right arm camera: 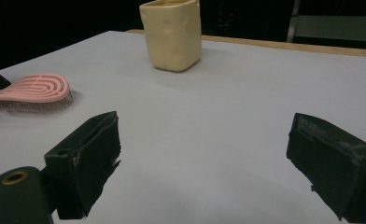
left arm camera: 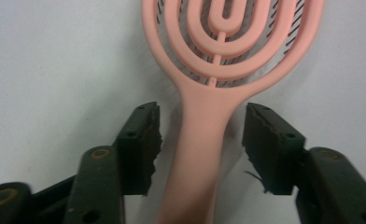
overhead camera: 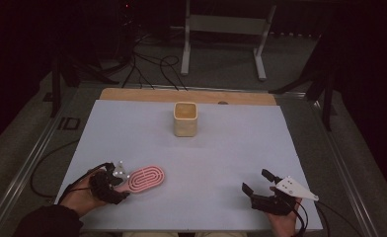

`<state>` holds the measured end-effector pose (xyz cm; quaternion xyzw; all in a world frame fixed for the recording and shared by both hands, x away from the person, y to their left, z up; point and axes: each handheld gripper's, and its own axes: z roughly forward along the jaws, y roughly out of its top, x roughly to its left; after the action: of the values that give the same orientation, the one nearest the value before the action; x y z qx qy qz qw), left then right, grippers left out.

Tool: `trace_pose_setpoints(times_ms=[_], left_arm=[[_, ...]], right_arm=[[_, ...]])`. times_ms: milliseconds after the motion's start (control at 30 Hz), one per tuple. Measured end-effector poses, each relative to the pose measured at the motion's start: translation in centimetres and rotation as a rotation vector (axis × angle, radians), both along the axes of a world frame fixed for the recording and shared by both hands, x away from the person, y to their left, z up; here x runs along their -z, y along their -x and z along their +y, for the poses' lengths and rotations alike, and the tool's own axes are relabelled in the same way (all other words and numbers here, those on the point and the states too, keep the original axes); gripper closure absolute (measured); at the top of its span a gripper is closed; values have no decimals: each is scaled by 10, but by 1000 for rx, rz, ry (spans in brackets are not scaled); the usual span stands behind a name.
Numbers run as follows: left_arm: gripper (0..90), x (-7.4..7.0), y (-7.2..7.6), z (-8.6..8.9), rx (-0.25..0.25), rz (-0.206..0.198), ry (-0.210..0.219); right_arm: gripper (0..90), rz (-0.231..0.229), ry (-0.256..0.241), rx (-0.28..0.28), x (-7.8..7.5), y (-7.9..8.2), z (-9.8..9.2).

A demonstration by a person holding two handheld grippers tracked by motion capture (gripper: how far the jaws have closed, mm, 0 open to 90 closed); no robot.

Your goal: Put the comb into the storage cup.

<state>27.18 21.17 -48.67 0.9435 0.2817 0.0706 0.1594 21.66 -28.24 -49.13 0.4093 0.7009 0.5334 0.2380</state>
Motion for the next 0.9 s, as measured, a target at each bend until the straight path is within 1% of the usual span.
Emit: trace_pose_setpoints(times_ms=[67,100,133,167,200,300,367,400,500,733,900], left_arm=[[545,1,-1,-1,7,10,-19],[564,2,-2,-2,-2,14,-25],[589,2,-2,-2,-2,14,-25],[589,2,-2,-2,-2,14,-25],[635,2,-5,-2,-6,34,-24],[655,1,-7,-3,-7,58,-36],[664,1,-7,-3,-7,58,-36],[680,1,-9,-6,0,72,-52],[693,0,-10,-9,6,79,-69],[703,0,-10,-8,1,87,-61],[705,0,-10,-2,-13,95,-31]], right_arm=[[95,0,0,1,0,0,0],[95,0,0,1,0,0,0],[95,0,0,1,0,0,0],[95,1,0,0,0,0,0],[95,2,1,-1,0,0,0],[95,3,0,-1,0,0,0],[95,4,-1,-1,0,0,0],[95,5,-2,-1,0,0,1],[95,3,1,-2,1,-1,1],[96,6,0,-1,1,-1,1],[96,6,3,-2,1,-1,1]])
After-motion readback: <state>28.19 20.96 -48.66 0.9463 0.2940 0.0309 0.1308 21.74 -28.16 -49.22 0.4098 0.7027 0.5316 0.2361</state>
